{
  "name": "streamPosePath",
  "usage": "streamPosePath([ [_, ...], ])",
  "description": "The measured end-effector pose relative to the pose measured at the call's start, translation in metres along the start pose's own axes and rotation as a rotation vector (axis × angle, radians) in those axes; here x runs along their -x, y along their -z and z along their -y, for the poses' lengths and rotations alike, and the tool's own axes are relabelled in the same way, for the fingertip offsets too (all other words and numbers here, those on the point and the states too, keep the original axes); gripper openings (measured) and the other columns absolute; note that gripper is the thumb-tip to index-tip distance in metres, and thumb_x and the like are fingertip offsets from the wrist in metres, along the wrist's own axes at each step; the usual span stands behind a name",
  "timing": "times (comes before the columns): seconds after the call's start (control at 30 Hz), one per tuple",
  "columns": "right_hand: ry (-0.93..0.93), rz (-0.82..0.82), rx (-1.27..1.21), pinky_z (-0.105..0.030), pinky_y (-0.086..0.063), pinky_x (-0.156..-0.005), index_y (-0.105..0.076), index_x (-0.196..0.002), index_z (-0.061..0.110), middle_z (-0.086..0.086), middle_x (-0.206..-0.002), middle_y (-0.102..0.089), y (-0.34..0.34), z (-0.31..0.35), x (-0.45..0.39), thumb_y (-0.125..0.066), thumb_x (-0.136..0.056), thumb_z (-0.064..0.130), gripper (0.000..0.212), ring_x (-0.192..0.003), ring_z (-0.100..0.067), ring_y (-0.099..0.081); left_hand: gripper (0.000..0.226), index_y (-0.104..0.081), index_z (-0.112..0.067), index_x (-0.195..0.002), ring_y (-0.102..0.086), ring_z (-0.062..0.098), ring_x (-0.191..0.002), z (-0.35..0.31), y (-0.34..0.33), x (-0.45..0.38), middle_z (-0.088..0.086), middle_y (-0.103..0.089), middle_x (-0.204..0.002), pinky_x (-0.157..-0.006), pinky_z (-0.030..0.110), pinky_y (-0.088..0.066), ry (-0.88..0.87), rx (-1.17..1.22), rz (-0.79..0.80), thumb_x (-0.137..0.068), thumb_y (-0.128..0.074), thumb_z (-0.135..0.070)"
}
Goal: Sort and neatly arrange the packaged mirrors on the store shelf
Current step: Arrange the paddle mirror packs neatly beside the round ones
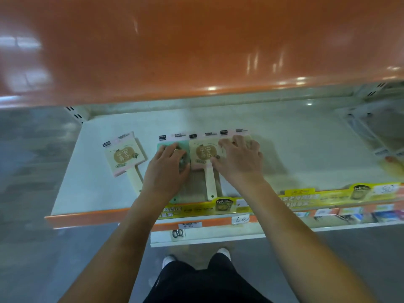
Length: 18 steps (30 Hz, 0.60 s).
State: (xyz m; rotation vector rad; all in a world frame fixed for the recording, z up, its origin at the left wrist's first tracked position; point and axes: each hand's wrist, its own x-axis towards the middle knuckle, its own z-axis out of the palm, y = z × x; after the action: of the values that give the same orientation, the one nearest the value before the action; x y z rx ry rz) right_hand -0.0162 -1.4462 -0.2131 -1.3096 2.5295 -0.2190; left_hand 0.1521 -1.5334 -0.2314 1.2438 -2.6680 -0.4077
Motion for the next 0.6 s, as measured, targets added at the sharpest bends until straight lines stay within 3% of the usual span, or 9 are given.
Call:
streamPosePath([
  [0.23, -0.008, -0.026, -0.012, -0.053, -0.033, -0.105, -0.048, -0.134, 0.033, -0.004, -0.147, -0.034, -0.002, 0.002, -0.001, -0.054, -0.088, 0.056, 0.051, -0.134, -0.045, -0.026, 0.042, -0.057, -0.014, -0.125, -0.040, 0.025, -0.131, 0.004, -0.004, 0.002, 0.006, -0.046, -0.141, -0.105, 0.044, -0.040, -0.001, 0.016, -0.013, -0.090, -0.056, -0.037],
  [0.4, -0.002, -0.030, -0.015, -0.053, -0.031, -0.108, -0.046, -0.136, 0.033, -0.004, -0.149, -0.033, -0.005, 0.001, 0.000, -0.051, -0.090, 0.056, 0.051, -0.137, -0.045, -0.022, 0.073, -0.052, -0.016, -0.130, -0.032, 0.029, -0.138, 0.006, -0.008, 0.005, 0.005, -0.042, -0.145, -0.109, 0.049, -0.034, 0.022, 0.037, 0.030, -0.081, -0.036, -0.068],
  [0.6, 0.115, 0.086, 0.021, -0.053, -0.025, -0.112, -0.031, -0.145, 0.037, -0.001, -0.158, -0.017, 0.001, -0.019, 0.005, -0.054, -0.087, 0.047, 0.063, -0.141, -0.043, -0.011, 0.060, -0.052, -0.014, -0.129, -0.028, 0.033, -0.140, 0.003, -0.011, 0.005, 0.007, -0.041, -0.146, -0.111, 0.050, -0.031, 0.027, 0.034, 0.009, -0.082, -0.062, -0.049],
])
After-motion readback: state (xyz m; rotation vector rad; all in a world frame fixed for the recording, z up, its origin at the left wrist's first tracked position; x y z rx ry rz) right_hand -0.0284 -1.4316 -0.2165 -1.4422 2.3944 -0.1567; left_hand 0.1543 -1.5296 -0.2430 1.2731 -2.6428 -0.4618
